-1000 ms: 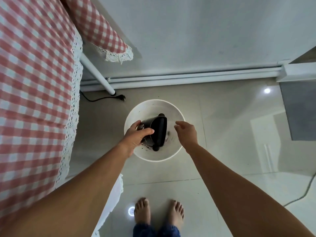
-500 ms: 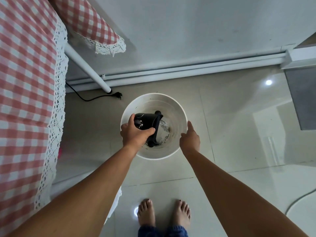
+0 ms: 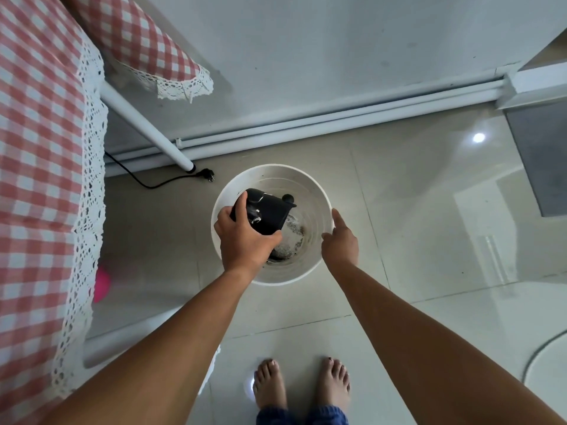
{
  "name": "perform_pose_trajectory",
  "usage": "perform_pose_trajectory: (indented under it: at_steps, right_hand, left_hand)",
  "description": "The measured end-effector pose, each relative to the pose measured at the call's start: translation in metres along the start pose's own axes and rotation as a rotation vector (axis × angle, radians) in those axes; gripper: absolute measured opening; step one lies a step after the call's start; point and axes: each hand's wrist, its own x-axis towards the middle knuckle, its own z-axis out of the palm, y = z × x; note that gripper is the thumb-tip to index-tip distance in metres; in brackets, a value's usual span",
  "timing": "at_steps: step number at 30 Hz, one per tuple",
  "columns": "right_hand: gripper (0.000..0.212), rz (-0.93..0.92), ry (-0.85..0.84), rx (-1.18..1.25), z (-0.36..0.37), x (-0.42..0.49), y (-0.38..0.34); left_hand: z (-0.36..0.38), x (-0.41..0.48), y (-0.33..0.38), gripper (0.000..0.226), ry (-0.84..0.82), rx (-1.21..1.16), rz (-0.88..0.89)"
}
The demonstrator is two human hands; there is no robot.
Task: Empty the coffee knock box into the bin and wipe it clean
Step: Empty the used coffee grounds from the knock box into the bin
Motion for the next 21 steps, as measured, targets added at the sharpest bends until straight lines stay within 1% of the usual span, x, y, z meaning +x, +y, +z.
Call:
perform_pose_trajectory:
  at_steps: [10,16,21]
  right_hand:
    - [0.069,-0.017,0.021,0.052,0.0043,0.001,0.0048]
    - [0.07,-0.012,0.013,0.052,0.0066,0.0022,0.0052]
    - [0.071,-0.007,0.015,0.057,0.0067,0.001,0.0046]
  left_hand:
    - [0.008,-0.0028,-0.0042,0.113,0.127,0.252,0.234]
    - [0.0095,-0.0003,-0.0075,0.116,0.149,0.366,0.333]
    - [0.0044,0.0025,-0.0083,0.118,0.203,0.438,0.467]
